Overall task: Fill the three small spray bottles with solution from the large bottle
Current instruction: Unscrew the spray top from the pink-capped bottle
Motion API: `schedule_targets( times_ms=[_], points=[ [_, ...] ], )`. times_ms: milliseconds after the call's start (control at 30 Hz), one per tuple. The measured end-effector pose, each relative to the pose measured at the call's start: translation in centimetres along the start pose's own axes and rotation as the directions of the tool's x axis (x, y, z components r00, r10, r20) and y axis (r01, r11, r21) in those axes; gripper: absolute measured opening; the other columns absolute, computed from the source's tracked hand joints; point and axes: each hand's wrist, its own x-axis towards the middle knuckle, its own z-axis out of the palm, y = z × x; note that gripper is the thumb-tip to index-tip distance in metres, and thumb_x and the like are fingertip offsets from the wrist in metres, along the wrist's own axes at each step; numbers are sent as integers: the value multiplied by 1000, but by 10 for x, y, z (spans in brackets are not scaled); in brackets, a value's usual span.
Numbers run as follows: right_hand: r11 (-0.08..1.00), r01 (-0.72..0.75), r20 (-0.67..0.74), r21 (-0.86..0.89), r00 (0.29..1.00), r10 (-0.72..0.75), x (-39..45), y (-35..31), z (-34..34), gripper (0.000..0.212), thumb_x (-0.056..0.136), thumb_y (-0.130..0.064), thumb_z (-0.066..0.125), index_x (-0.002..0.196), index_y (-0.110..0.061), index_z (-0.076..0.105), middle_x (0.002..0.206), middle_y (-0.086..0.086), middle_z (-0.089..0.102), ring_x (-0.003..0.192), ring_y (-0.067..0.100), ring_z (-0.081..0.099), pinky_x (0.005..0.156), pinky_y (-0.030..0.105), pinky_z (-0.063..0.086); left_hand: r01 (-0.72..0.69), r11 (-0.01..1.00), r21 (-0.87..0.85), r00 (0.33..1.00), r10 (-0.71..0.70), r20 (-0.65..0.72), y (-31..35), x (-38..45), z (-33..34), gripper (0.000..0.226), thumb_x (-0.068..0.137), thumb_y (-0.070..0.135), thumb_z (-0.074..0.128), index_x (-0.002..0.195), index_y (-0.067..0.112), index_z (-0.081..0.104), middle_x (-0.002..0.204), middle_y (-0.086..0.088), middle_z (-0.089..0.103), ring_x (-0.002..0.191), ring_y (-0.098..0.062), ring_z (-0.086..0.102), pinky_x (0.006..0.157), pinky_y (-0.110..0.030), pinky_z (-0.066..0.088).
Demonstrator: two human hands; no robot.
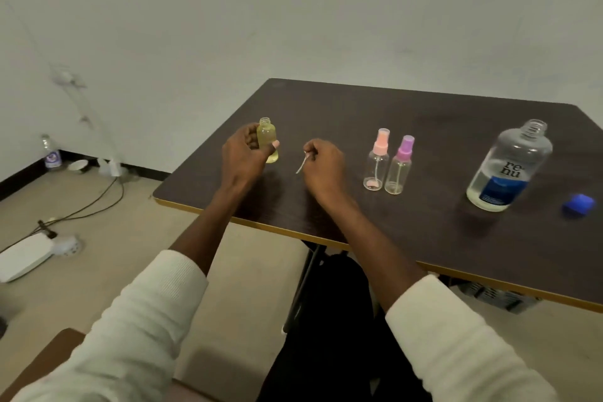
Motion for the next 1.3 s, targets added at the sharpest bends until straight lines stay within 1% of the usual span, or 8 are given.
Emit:
schedule_targets(
  times_ms=[167,300,500,767,900,1033,1133,1300],
  points=[
    [992,-128,-47,-11,991,127,28,7,12,21,85,4,49,93,-3,67,102,14,66,95,25,60,71,25,38,41,999,5,999,-41,15,-24,32,3,53,82,23,83,129,11,62,120,-2,72,104,-11,70,87,-20,56],
    [983,-185,-50,-8,982,184,38,15,13,14,84,1,52,89,0,65,100,14,65,92,26,58,67,23,32,75,995,-66,997,-74,28,-33,44,13,48,80,18,85,124,11,65,113,-1,74,99,-6,71,86,-21,58],
    [980,-196,-25,-22,980,196,41,24,18,10,86,1,53,83,-3,62,98,13,63,81,14,48,62,18,27,79,993,-89,996,-75,52,-35,52,27,51,83,18,82,129,9,62,119,0,71,101,-5,69,86,-15,55],
    [982,-189,-6,15,982,189,46,28,20,15,88,3,51,88,-1,65,96,8,66,81,13,53,64,21,34,76,993,-86,995,-70,74,-39,58,31,55,86,17,79,135,10,56,129,-5,67,109,-9,66,80,-8,52],
    [982,-188,14,14,982,188,47,29,22,15,90,1,52,93,-2,66,93,1,62,81,12,52,65,20,35,72,994,-87,995,-66,69,-40,58,32,56,86,18,79,136,10,55,129,-5,67,111,-11,66,82,-10,53],
    [980,-197,47,8,979,196,49,30,26,12,91,-4,53,92,-5,66,99,5,65,83,14,53,66,24,36,79,993,-86,996,-74,57,-43,58,33,57,84,17,82,134,7,56,128,-8,68,112,-16,68,86,-19,57],
    [983,-186,60,9,981,185,49,28,28,13,91,-5,54,88,-8,66,101,6,67,83,15,54,66,23,36,82,993,-82,995,-77,64,-42,57,33,59,82,16,83,134,8,56,126,-7,68,109,-16,67,81,-16,56],
    [990,-138,93,36,987,134,45,26,26,19,89,3,51,90,-4,69,102,5,71,83,14,57,67,24,38,94,994,-62,994,-91,53,-42,55,33,59,81,14,83,133,9,56,124,-5,68,106,-13,66,93,-28,56]
  ],
)
